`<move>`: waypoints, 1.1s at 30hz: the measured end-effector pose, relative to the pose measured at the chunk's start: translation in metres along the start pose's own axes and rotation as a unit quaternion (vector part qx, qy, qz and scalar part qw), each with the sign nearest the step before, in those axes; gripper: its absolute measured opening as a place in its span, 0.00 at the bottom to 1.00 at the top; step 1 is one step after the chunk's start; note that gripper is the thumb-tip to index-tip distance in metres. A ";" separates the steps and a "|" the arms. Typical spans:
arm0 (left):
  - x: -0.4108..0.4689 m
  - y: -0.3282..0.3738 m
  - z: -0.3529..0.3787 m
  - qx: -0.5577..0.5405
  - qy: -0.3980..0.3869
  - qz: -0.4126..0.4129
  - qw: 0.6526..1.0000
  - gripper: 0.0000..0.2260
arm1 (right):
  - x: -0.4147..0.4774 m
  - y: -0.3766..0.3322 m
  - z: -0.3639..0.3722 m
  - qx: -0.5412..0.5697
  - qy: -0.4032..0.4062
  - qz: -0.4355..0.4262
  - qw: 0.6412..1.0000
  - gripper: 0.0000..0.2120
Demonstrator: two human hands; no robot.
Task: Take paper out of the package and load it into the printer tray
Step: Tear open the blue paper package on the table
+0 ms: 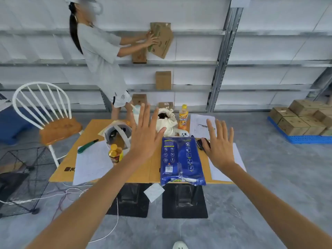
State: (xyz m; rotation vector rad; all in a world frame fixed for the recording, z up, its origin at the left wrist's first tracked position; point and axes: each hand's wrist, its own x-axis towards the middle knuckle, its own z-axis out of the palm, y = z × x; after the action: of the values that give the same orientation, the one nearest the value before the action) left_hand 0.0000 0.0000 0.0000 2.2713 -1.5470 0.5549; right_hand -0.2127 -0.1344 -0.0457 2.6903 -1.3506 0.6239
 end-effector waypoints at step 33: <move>0.087 -0.011 0.248 -0.109 -0.222 -0.048 0.968 0.21 | 0.102 0.036 0.205 0.063 -0.249 0.008 0.966 0.27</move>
State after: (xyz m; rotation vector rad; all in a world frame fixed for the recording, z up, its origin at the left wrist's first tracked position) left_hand 0.0707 -0.1855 -0.1725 2.3820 -1.5818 -0.1627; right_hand -0.1197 -0.2816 -0.1989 3.0771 -1.4686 0.0209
